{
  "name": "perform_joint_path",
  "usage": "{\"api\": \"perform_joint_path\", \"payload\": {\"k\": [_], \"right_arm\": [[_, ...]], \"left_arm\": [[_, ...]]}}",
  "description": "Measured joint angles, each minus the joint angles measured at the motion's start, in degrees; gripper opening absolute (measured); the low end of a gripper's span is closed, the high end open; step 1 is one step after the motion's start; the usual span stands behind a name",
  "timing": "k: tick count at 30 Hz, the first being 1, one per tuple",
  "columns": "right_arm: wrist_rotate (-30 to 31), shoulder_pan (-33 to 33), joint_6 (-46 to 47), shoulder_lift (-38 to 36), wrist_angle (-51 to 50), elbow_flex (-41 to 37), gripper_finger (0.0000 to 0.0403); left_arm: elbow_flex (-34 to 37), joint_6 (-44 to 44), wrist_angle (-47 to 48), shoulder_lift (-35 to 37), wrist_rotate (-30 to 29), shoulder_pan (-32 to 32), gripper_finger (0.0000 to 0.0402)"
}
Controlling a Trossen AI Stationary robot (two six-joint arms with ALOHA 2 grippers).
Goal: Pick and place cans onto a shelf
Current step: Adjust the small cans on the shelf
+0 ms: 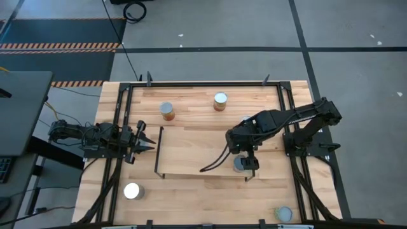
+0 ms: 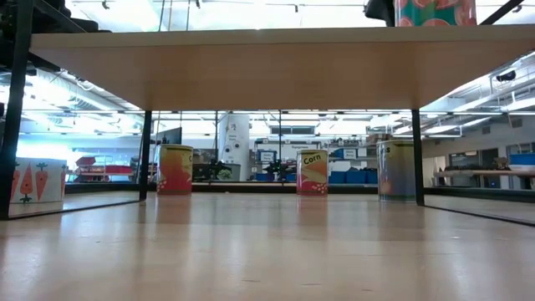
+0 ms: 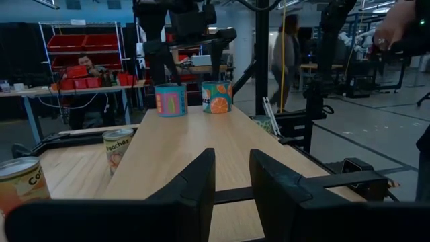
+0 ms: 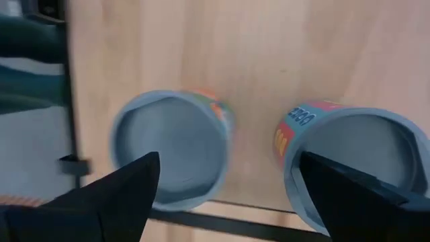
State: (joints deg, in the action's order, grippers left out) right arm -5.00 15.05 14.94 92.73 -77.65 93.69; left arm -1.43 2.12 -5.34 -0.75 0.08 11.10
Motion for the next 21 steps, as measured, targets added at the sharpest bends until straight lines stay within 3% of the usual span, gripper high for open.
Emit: {"api": "perform_joint_path", "payload": {"k": [10,21], "right_arm": [[7.1,0.7,1.4,0.0,2.3,0.0,0.0368],[8.5,0.7,1.3,0.0,3.0,0.0,0.0368]], "left_arm": [[0.0,0.0,0.0,0.0,0.0,0.0,0.0098],[0.0,0.0,0.0,0.0,0.0,0.0,0.0098]]}}
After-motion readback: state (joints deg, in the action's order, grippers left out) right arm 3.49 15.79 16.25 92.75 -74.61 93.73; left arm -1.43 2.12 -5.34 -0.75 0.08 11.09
